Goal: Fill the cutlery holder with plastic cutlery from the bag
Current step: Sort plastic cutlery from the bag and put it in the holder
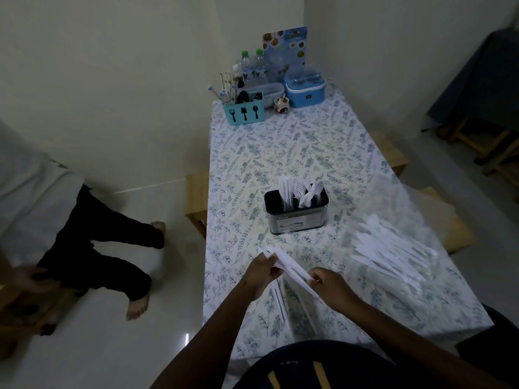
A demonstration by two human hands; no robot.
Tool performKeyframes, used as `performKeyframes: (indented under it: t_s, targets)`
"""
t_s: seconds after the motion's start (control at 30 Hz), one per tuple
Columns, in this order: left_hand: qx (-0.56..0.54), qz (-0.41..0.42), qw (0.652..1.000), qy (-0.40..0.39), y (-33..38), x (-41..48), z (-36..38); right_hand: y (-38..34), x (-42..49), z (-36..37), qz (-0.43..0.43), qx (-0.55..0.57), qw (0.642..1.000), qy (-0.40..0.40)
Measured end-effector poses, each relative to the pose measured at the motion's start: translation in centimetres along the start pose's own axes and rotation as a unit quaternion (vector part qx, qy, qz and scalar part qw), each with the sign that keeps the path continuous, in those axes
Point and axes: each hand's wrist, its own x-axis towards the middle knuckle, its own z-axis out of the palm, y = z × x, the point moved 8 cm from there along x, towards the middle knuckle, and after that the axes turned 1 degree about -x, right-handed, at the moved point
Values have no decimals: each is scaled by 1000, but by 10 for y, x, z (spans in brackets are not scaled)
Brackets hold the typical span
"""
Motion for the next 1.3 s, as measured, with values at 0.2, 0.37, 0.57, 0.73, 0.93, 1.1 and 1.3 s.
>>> performKeyframes:
  t_s: [0.2,0.37,0.57,0.73,0.93,1.1,1.3]
  targets:
    - [18,-3,1000,-23,-3,-5,9,10,0,10,23,23,997,-66]
    - [-19,-21,1000,-12,-5,-7,12,9,-5,15,51,90,990,-95]
    - [-6,-16,1000,-21,0,-10,18,8,-2,20,42,93,990,-99]
    - [-23,-29,999,1,1,-9,7,5,-2,20,24,121,989,-83]
    - [17,-30,999,-42,-3,-14,6,-2,0,24,9,115,991,-65]
    - [-43,-6,999,12,2,-12,-15,15,6,31,68,114,991,-9]
    - [-51,23,998,41,11,-13,-48,38,-3,50,62,-151,985,-47]
